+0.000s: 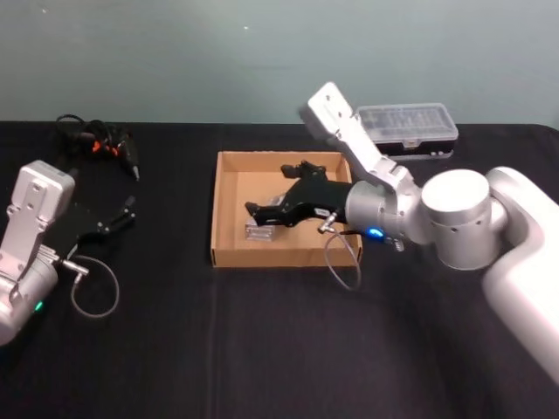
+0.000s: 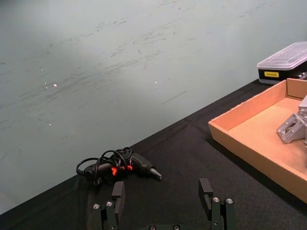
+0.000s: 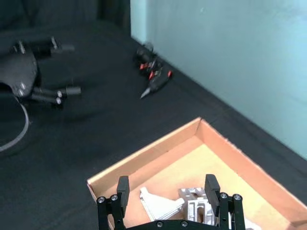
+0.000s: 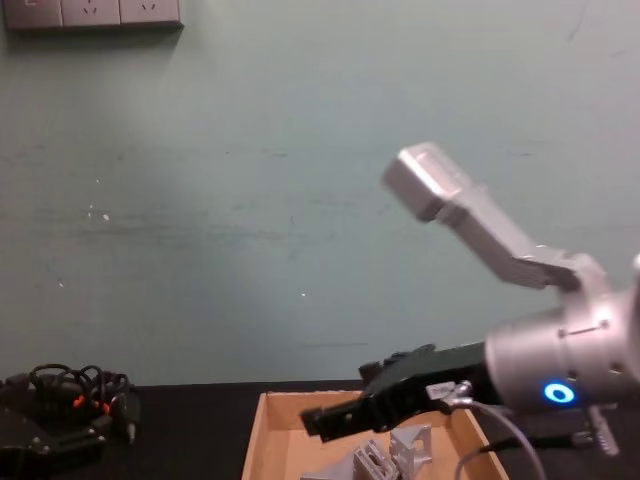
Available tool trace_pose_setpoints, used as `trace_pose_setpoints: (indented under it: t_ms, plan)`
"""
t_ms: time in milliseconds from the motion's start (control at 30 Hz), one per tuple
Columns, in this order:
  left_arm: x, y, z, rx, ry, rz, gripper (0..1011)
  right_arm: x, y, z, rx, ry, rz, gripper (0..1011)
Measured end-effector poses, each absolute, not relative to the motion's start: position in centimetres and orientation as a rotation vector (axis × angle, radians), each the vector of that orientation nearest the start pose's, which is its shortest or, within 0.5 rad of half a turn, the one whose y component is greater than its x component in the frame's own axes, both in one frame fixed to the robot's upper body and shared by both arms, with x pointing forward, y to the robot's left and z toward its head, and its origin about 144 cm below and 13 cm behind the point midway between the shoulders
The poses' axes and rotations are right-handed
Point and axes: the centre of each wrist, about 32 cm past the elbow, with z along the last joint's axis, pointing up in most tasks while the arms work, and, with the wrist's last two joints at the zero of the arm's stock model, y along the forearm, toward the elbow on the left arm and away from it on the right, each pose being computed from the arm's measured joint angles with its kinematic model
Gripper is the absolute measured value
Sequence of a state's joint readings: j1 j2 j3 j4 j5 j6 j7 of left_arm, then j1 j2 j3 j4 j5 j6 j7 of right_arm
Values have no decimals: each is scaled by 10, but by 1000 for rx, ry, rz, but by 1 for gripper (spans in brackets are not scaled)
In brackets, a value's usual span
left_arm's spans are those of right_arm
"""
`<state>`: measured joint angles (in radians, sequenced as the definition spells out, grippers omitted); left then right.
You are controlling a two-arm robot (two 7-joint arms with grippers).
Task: Use one hand to pick up the angle iron from the table and place it into the box.
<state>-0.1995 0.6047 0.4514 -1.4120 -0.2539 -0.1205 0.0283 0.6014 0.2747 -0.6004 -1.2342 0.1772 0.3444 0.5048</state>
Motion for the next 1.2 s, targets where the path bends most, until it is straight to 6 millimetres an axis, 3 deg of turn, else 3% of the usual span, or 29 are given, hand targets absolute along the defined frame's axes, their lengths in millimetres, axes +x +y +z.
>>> trace_pose_setpoints:
  t_ms: [200, 633, 967, 1200]
  plan:
    - [489, 310, 1140, 304, -285, 1248, 1011, 556, -187, 1218, -339, -56, -770, 1004]
    - [489, 310, 1140, 304, -285, 1248, 1011, 501, -210, 1178, -139, -114, -1054, 1004]
    - [489, 310, 1140, 304, -285, 1248, 1011, 486, -213, 1151, -95, -140, -1192, 1004]
    - [489, 310, 1140, 304, -285, 1248, 1011, 485, -213, 1149, -97, -138, -1198, 1004]
